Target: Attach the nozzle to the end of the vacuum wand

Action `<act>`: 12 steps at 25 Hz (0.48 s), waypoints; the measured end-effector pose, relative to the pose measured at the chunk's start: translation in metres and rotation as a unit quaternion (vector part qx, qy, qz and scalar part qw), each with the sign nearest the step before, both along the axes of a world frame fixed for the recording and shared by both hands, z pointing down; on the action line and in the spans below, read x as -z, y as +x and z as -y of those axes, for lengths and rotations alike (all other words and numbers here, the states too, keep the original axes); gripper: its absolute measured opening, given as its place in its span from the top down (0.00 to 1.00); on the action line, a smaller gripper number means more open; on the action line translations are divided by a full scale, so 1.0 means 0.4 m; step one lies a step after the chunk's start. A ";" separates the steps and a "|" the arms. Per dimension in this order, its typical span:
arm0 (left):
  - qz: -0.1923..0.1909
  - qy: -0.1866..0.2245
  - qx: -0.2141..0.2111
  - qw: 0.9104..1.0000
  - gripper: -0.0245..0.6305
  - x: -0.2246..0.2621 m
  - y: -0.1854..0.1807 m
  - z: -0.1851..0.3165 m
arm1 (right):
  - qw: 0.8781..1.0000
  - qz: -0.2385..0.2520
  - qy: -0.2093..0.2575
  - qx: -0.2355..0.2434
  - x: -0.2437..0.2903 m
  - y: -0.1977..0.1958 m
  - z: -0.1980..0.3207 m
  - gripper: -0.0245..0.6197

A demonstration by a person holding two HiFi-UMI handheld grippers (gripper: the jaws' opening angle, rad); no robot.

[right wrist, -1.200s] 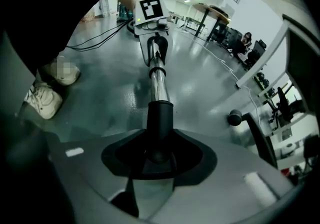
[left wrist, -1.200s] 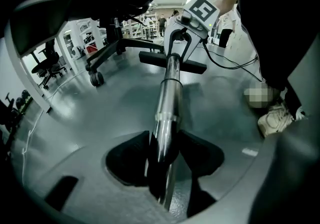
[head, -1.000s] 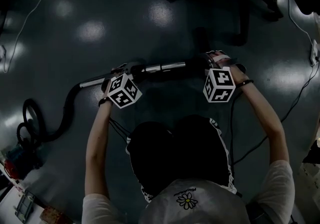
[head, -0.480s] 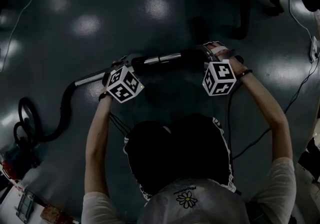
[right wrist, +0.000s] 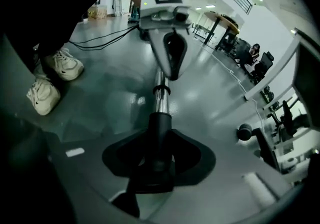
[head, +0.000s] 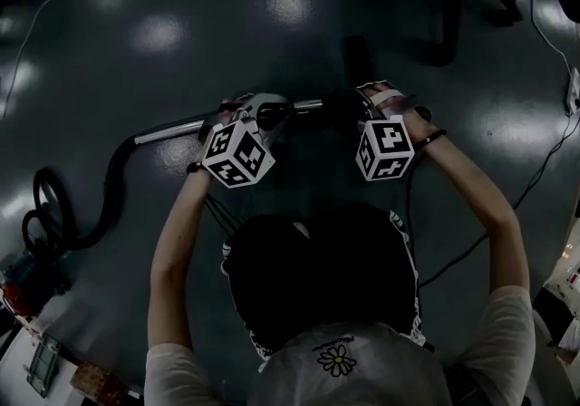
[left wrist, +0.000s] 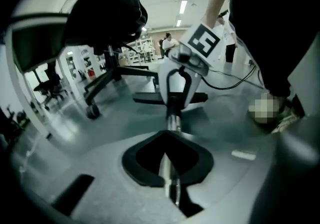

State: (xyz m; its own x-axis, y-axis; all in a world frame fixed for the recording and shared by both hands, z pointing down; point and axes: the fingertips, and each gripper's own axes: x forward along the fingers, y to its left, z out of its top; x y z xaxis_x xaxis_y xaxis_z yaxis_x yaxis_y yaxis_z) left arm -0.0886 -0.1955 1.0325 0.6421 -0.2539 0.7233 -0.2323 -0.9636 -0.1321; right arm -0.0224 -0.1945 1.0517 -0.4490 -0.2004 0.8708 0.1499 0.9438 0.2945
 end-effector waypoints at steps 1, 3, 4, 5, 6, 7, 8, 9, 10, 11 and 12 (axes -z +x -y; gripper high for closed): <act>0.016 0.021 -0.002 1.000 0.95 0.007 -0.019 0.002 | 1.000 -0.002 -0.009 -0.002 -0.016 0.004 -0.018 0.72; 0.059 0.025 -0.001 0.998 0.86 -0.008 -0.083 0.004 | 1.000 0.003 -0.028 -0.013 -0.036 0.009 -0.044 0.72; 0.067 0.009 0.009 0.998 0.83 -0.018 -0.117 0.004 | 0.999 0.007 -0.033 -0.017 -0.040 0.011 -0.050 0.72; 0.064 -0.009 0.027 0.998 0.83 -0.022 -0.147 0.004 | 0.999 0.009 -0.035 -0.018 -0.042 0.011 -0.054 0.72; 0.053 -0.023 0.050 0.997 0.83 -0.021 -0.172 0.004 | 0.999 0.011 -0.038 -0.018 -0.043 0.010 -0.055 0.71; 0.038 -0.033 0.075 0.996 0.83 -0.014 -0.189 0.005 | 0.999 0.014 -0.043 -0.020 -0.040 0.009 -0.055 0.71; 0.018 -0.040 0.100 0.994 0.83 -0.004 -0.199 0.010 | 0.998 0.021 -0.050 -0.027 -0.031 0.006 -0.052 0.71; -0.004 -0.046 0.125 0.991 0.84 0.010 -0.202 0.018 | 0.997 0.033 -0.056 -0.042 -0.015 0.001 -0.046 0.71; -0.029 -0.051 0.150 0.987 0.84 0.026 -0.202 0.030 | 0.995 0.051 -0.058 -0.061 0.011 -0.007 -0.035 0.73; -0.062 -0.055 0.178 0.981 0.85 0.048 -0.202 0.048 | 0.992 0.074 -0.057 -0.084 0.045 -0.019 -0.018 0.77; -0.105 -0.057 0.213 0.970 0.87 0.078 -0.202 0.074 | 0.987 0.101 -0.058 -0.111 0.086 -0.032 0.004 0.80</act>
